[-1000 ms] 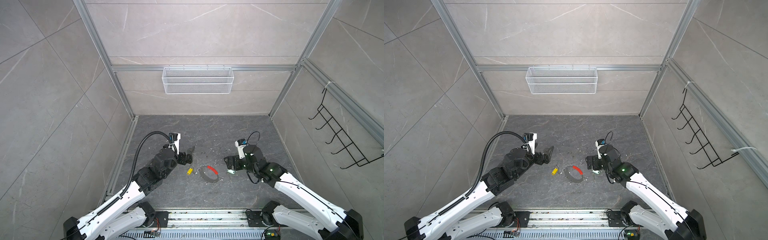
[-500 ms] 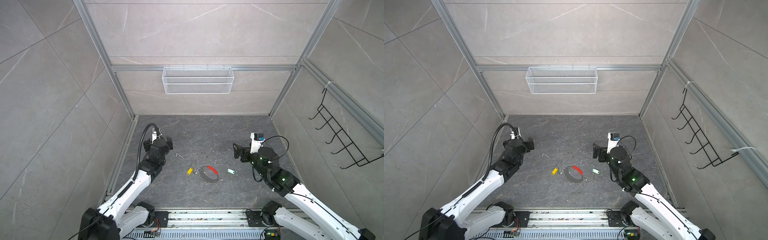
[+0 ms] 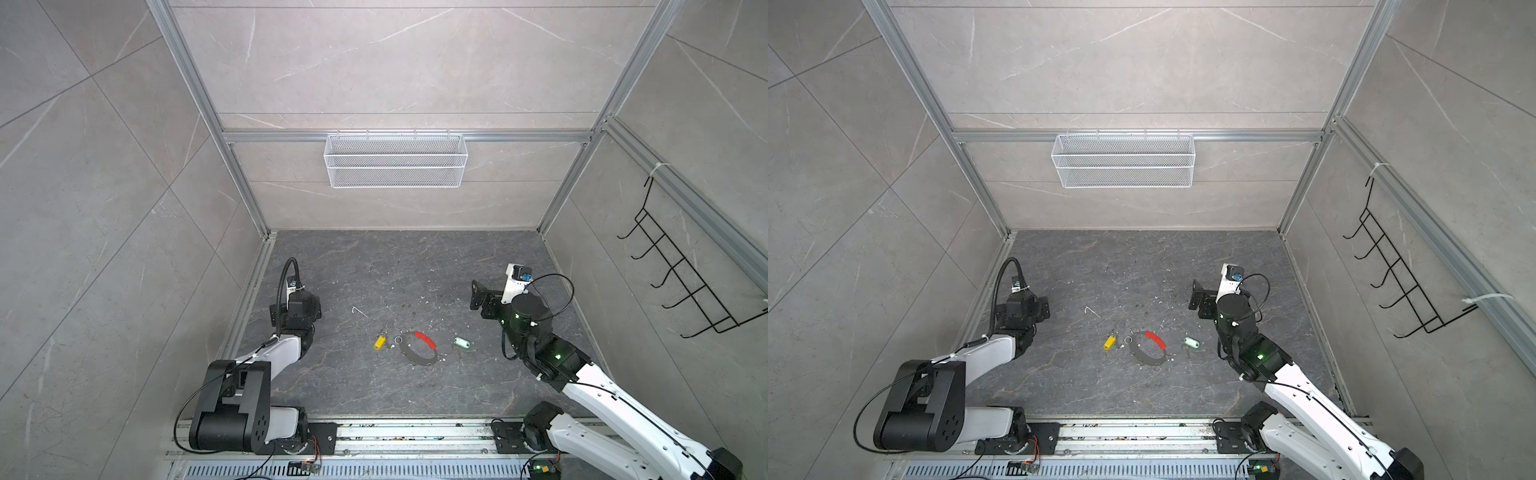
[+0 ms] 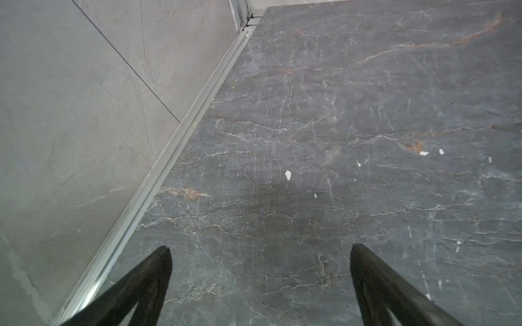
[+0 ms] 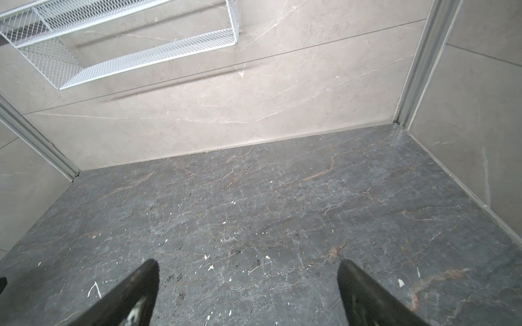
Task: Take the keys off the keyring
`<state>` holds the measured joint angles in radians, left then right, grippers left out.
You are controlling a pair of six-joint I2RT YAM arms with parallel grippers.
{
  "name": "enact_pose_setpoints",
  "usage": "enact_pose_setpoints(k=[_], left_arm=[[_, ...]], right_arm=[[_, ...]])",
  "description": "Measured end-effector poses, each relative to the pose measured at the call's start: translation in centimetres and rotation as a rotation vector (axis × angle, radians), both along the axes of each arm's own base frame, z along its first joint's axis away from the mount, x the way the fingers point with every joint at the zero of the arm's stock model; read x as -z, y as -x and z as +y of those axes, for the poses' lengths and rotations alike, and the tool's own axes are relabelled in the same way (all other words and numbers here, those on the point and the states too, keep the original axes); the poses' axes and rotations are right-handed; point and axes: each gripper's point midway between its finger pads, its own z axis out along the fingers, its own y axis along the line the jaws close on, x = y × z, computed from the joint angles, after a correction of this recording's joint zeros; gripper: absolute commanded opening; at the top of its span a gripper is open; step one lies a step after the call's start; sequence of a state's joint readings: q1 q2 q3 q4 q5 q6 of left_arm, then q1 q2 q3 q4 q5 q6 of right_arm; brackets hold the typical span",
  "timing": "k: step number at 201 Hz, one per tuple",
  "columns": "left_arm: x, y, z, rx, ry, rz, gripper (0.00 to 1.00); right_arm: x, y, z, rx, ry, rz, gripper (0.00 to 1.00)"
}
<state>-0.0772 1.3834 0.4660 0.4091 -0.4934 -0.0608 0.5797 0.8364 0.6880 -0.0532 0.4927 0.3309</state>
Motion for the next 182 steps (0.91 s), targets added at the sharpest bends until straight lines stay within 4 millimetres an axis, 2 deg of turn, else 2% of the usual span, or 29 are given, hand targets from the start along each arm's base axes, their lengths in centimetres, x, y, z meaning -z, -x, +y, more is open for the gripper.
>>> enact_pose_setpoints(k=[27, 53, 66, 76, 91, 102, 122, 136, 170, 182], left_arm=[[1.4, -1.0, -0.4, 0.042, 0.021, -0.015, 0.98], [1.7, -1.1, -0.5, 0.088, 0.073, -0.051, 1.00], [1.4, -1.1, -0.2, 0.088, 0.083, -0.098, 1.00], [1.7, -0.9, 0.1, 0.084, 0.084, -0.109, 1.00], [2.2, -0.6, 0.0, 0.086, 0.087, -0.104, 1.00], [2.2, -0.7, 0.0, 0.089, 0.089, -0.109, 1.00], [1.7, -0.9, -0.1, 0.097, 0.091, -0.132, 1.00], [1.5, -1.1, -0.2, 0.102, 0.093, -0.144, 1.00], [1.4, -1.1, -0.2, 0.103, 0.094, -0.146, 1.00], [1.4, -1.1, -0.2, 0.103, 0.094, -0.146, 1.00]], right_arm=[[-0.8, -1.0, -1.0, 0.034, 0.057, -0.069, 1.00], [0.5, -3.3, -2.7, 0.080, 0.185, -0.099, 1.00], [2.4, -4.8, -4.7, 0.130, 0.241, -0.072, 1.00], [4.6, -5.7, -6.8, 0.177, 0.272, -0.025, 1.00], [8.0, -6.2, -9.6, 0.230, 0.295, 0.054, 1.00], [10.7, -6.2, -10.8, 0.245, 0.302, 0.111, 1.00], [14.9, -6.1, -10.8, 0.208, 0.305, 0.188, 1.00], [16.9, -6.3, -10.4, 0.170, 0.295, 0.210, 1.00], [20.3, -7.0, -9.8, 0.120, 0.270, 0.222, 1.00], [20.5, -7.0, -9.6, 0.105, 0.266, 0.223, 0.99]])
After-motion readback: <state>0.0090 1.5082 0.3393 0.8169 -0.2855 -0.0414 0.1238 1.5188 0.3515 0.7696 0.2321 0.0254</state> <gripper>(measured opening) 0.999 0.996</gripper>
